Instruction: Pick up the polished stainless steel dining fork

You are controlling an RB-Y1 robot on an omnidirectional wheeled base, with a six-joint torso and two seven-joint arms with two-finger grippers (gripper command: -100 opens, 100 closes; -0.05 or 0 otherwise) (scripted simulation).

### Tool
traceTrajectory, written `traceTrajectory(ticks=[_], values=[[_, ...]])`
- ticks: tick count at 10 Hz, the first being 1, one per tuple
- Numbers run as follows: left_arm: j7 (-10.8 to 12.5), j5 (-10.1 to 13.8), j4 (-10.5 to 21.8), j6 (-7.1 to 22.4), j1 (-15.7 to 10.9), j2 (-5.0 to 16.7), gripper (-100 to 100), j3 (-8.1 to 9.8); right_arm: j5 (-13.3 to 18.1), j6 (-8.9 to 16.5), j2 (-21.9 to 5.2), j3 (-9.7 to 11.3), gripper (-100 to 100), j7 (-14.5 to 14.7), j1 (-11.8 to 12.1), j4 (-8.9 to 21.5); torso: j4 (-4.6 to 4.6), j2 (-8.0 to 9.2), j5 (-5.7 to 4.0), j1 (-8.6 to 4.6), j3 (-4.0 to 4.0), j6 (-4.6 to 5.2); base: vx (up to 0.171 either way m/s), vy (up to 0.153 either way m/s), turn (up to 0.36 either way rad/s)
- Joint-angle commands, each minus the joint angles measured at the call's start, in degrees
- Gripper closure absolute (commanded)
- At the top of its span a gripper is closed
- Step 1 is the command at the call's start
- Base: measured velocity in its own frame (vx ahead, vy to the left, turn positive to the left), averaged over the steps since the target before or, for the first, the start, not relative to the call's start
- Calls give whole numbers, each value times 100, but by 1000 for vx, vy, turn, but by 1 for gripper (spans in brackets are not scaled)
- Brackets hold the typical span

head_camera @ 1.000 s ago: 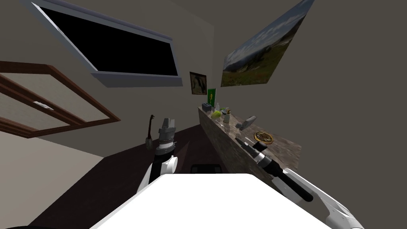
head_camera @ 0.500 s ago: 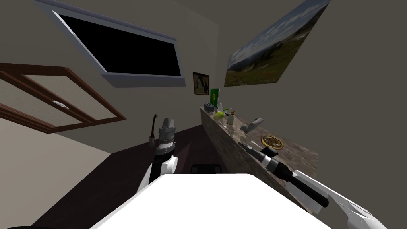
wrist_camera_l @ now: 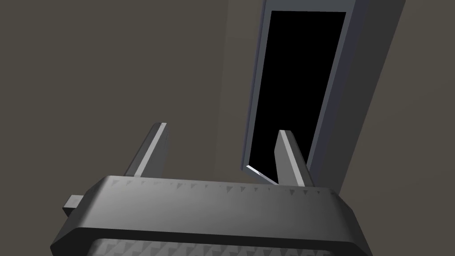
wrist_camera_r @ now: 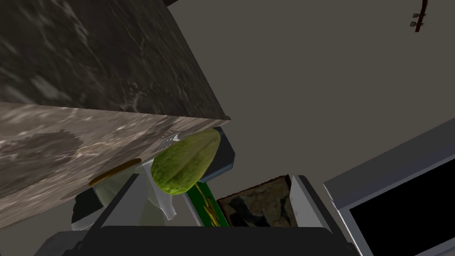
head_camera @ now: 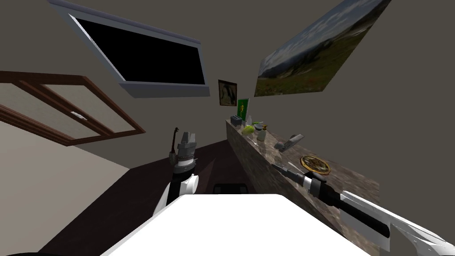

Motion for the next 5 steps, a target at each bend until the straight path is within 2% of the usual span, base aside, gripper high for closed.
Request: traceTrajectory(ticks=[1,2,3,4,5], values=[[0,0,0,0,0,0,0,0,120,-98,-286,122,-100,-45,-41,286,0,0,0,0,0,0,58,33,83],[0,0,0,0,0,0,0,0,120,-98,-449,122,-100,-45,-41,354,0,-2,-1,-1,-1,-1,52,23,52],[0,0,0,0,0,0,0,0,233,-158,-649,209,-100,-61,-31,580,0,-1,0,-4,0,0,65,35,95],[0,0,0,0,0,0,0,0,233,-158,-770,209,-100,-61,-31,610,-1,-5,-1,-1,-2,-1,60,25,51],[0,0,0,0,0,0,0,0,352,-217,-958,297,-100,-79,-22,865,-1,-3,0,-3,-2,1,73,23,107]])
